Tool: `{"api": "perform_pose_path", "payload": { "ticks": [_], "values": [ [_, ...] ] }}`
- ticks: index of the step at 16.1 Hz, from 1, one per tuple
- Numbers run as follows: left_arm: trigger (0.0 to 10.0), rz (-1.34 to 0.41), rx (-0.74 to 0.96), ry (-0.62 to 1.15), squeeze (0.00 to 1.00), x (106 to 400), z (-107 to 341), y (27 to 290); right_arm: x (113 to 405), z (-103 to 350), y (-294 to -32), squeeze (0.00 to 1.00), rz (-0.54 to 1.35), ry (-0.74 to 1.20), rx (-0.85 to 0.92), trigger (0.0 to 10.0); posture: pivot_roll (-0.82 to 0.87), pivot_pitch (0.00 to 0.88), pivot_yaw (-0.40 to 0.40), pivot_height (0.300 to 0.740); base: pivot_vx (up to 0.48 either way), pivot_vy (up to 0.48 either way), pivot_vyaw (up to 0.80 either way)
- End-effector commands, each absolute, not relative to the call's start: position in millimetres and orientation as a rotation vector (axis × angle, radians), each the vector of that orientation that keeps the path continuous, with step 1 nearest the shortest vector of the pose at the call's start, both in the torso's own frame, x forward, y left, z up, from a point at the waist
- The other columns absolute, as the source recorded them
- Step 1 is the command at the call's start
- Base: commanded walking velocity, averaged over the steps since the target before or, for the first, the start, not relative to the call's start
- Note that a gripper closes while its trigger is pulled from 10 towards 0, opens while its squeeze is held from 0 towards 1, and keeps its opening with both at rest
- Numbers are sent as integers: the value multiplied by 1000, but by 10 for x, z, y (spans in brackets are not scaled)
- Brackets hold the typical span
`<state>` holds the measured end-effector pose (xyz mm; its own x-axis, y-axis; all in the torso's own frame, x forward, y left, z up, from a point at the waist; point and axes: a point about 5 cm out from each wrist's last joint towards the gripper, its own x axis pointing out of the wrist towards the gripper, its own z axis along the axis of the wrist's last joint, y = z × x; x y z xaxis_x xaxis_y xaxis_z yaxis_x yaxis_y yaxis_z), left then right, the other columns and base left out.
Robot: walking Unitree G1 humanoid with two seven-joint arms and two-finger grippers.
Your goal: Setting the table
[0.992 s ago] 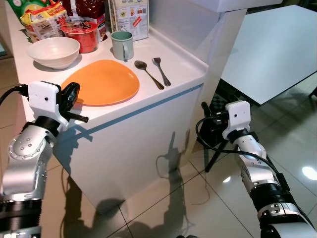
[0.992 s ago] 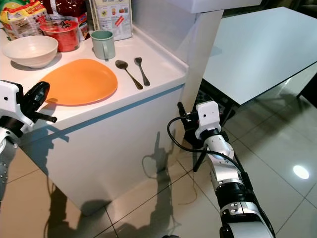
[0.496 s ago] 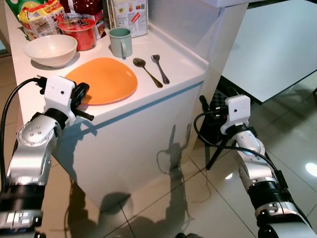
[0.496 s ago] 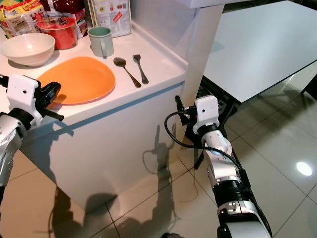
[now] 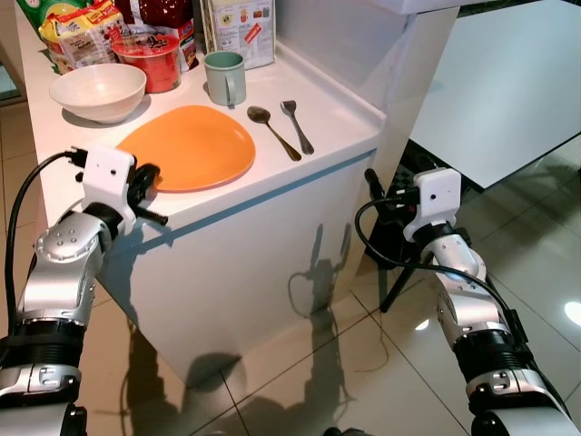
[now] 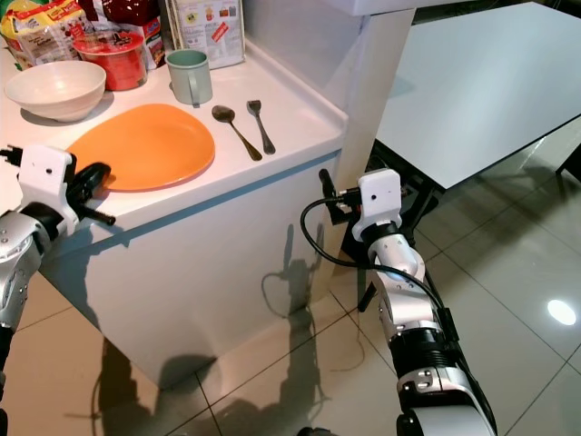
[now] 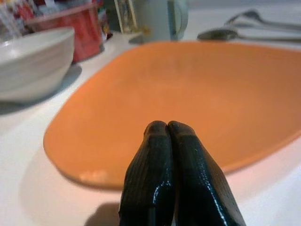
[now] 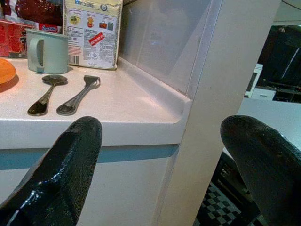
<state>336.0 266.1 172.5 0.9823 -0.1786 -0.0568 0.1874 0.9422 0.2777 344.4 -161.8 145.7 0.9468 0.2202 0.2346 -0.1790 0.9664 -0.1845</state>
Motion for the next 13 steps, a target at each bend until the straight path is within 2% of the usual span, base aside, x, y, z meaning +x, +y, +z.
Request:
{"api": "perform_pose_path", "payload": {
  "ticks": [1,13],
  "values": [
    [10000,-185,309,46,0,3368,1710,2706,3478,1548,-1658,0,190,-275,-156,10000,106,39,0,740,0,0,0],
    [10000,-223,346,126,0,3302,1451,2778,3733,1830,-1683,0,204,-220,27,10000,122,53,7,740,0,0,0]
  ]
}}
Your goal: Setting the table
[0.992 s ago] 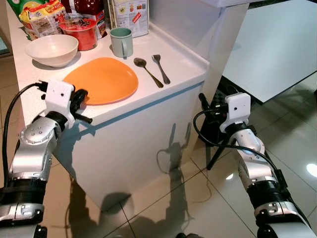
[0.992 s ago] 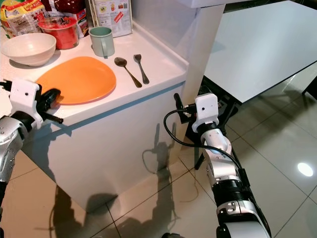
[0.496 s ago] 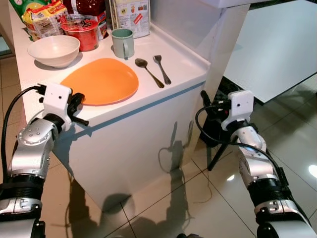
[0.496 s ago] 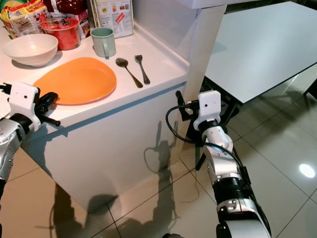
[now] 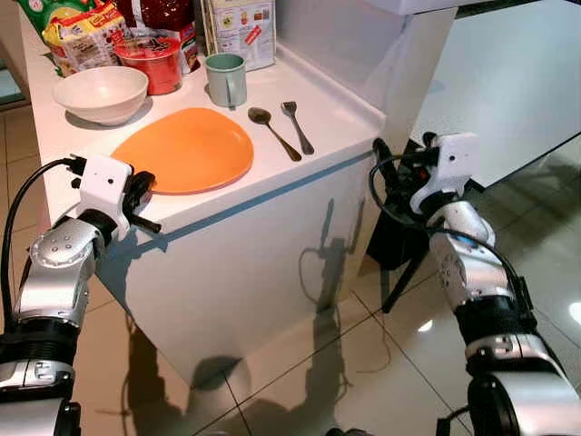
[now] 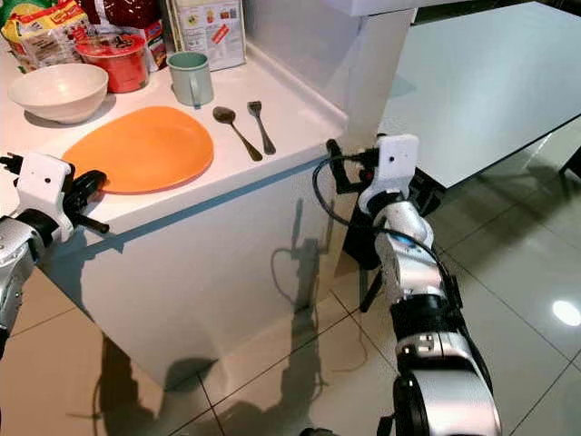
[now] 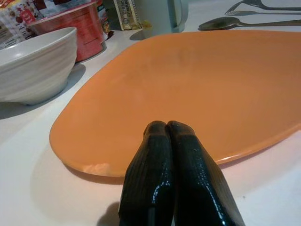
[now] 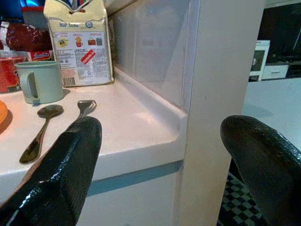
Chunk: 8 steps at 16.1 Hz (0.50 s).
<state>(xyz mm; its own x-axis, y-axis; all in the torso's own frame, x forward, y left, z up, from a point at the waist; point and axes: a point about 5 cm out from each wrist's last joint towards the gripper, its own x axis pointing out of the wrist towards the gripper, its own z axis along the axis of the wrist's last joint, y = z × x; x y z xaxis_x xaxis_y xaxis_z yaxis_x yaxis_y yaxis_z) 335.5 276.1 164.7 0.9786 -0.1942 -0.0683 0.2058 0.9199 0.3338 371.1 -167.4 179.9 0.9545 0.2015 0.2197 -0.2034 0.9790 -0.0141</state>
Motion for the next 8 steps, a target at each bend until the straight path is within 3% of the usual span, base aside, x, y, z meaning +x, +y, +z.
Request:
{"api": "perform_pose_path", "payload": {
  "ticks": [1,8],
  "values": [
    [10000,-223,343,129,0,3292,1426,2777,3748,1853,-1669,0,208,-223,37,10000,125,55,6,740,0,0,0],
    [10000,-173,255,121,0,3237,1261,2773,3760,1829,-1617,0,225,-207,34,10000,130,65,-4,740,0,0,0]
  ]
}}
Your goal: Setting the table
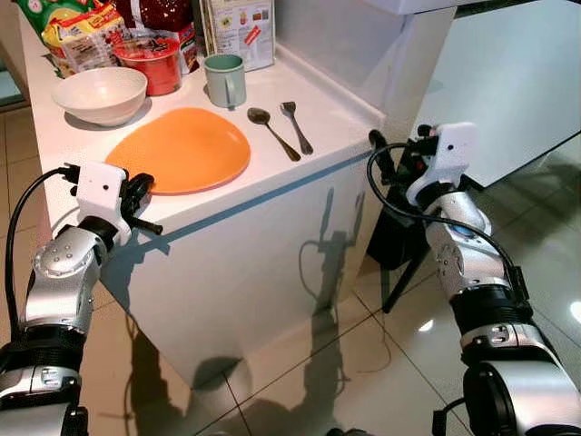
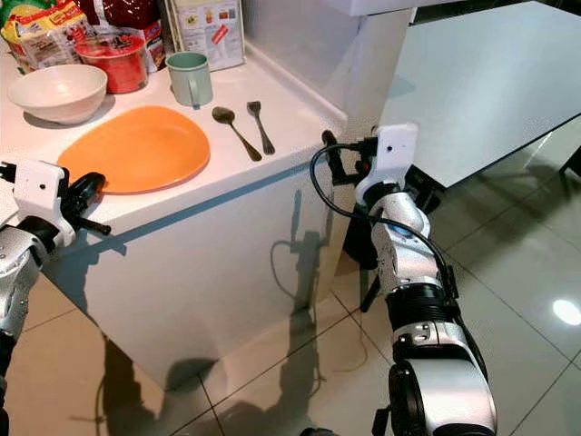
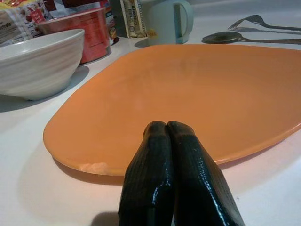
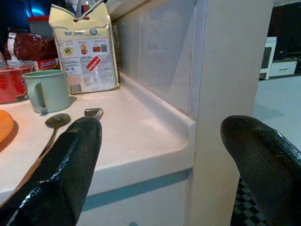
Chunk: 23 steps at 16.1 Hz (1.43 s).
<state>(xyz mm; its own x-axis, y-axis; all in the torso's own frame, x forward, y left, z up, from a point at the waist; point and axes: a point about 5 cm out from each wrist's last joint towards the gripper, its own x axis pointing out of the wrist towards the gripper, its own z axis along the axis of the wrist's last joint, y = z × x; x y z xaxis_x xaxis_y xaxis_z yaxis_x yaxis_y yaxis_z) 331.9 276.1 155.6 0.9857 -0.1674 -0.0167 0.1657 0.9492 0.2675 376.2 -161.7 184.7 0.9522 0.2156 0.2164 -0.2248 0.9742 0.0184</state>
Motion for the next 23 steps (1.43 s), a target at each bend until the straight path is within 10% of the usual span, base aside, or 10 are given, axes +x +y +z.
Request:
{"api": "perform_pose_path", "payload": {
  "ticks": [1,23],
  "values": [
    [10000,-173,272,123,0,3244,1253,2759,3750,1801,-1596,0,234,-201,29,10000,131,68,-4,740,0,0,0],
    [10000,-99,83,243,0,3013,518,2569,3809,1769,-1450,0,268,-169,37,10000,124,82,-18,740,0,0,0]
  ]
}}
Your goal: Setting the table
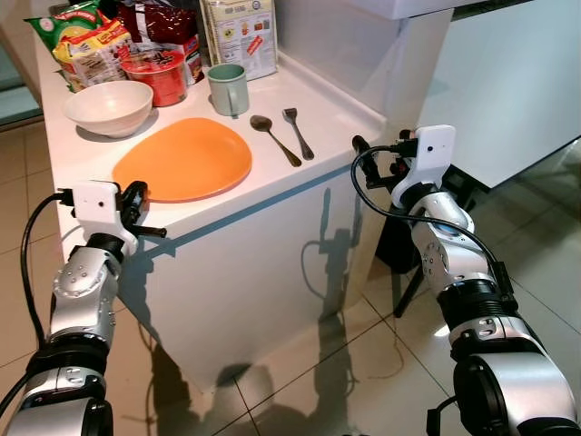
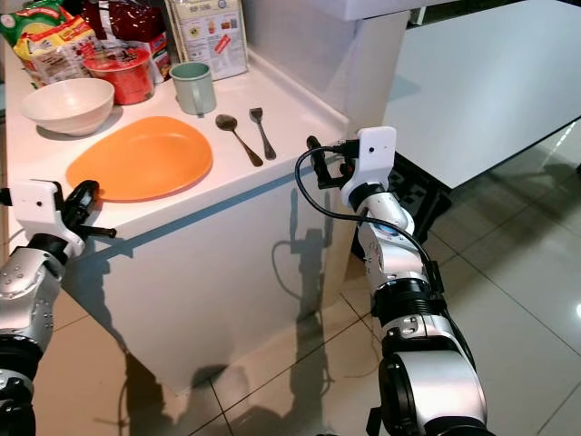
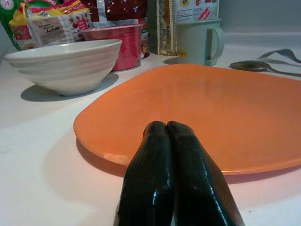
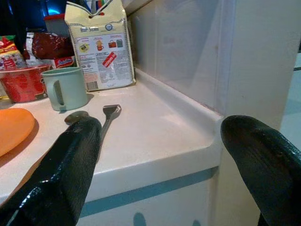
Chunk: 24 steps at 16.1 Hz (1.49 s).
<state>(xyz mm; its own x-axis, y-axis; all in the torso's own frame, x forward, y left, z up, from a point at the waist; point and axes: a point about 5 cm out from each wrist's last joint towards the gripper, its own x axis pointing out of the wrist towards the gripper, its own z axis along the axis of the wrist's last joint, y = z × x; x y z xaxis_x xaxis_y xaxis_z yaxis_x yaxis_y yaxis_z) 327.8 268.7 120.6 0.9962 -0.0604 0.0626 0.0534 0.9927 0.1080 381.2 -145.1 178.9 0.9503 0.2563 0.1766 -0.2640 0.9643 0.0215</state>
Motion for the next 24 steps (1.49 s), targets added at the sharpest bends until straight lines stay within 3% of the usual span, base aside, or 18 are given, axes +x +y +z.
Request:
{"api": "perform_pose_path", "payload": {
  "ticks": [1,6,15,20,24],
  "values": [
    [10000,-107,97,254,0,3009,500,2551,3811,1769,-1453,0,268,-169,37,10000,122,82,-19,740,0,0,0],
    [10000,-163,229,251,0,3049,563,2534,3800,1740,-1432,0,271,-166,28,10000,125,71,-14,740,0,0,0],
    [10000,-300,325,-25,0,3391,1497,2442,3783,1662,-1417,0,267,-162,20,10000,132,44,0,740,0,0,0],
    [10000,-347,359,-29,0,3475,1706,2406,3776,1624,-1430,0,259,-153,19,10000,127,39,5,740,0,0,0],
    [10000,-319,389,-11,0,3555,1903,2562,3773,1610,-1429,0,257,-149,18,10000,124,41,9,740,0,0,0]
  ]
}}
